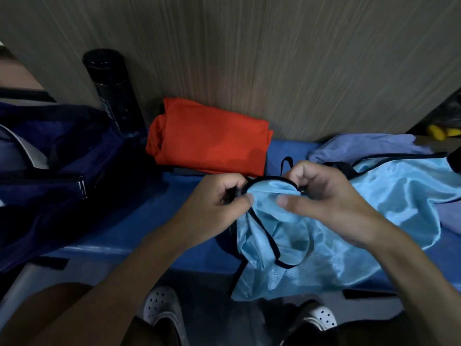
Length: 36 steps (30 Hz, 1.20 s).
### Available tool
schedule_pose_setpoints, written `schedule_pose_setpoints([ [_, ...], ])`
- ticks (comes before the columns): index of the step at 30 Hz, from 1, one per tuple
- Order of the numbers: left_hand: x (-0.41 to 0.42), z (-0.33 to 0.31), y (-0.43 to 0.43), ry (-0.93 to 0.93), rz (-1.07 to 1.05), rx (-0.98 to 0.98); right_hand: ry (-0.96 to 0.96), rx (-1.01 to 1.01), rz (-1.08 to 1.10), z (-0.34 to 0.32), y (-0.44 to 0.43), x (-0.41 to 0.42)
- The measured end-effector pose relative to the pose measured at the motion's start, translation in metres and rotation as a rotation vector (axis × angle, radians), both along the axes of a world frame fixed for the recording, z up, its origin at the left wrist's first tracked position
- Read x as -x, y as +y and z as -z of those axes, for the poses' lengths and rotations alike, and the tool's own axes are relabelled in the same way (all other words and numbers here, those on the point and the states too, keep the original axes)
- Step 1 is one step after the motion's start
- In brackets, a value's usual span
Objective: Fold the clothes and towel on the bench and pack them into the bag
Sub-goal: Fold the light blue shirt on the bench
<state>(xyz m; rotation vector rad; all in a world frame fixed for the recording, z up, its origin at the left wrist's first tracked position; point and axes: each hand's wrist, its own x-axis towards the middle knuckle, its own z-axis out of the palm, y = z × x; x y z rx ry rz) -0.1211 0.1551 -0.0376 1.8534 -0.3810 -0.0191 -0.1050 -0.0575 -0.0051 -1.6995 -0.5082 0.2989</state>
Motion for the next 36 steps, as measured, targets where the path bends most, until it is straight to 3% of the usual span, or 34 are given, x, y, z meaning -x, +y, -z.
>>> schedule_pose_setpoints([
  [5,-0.002,-0.001,0.000,0.031,-0.029,0.002,0.060,-0.087,-0.063,-0.004,-0.002,0.000],
  [11,-0.003,0.001,0.003,0.017,-0.082,-0.015,0.025,0.288,-0.183,0.001,-0.013,-0.002],
  [13,-0.004,0.003,0.002,-0.016,-0.121,-0.052,0.028,0.325,-0.207,0.004,-0.010,0.000],
  [20,-0.006,0.009,0.001,-0.027,-0.154,-0.133,-0.050,0.272,-0.051,0.017,0.000,-0.001],
  [24,-0.001,0.004,-0.004,0.088,-0.043,0.010,-0.200,0.283,0.088,0.025,0.012,-0.005],
  [30,0.003,-0.001,-0.004,0.165,0.050,0.113,-0.069,0.227,-0.009,0.027,0.011,-0.010],
  [36,0.001,0.005,-0.003,0.187,-0.030,0.073,-0.121,0.152,0.090,0.021,0.015,-0.011],
])
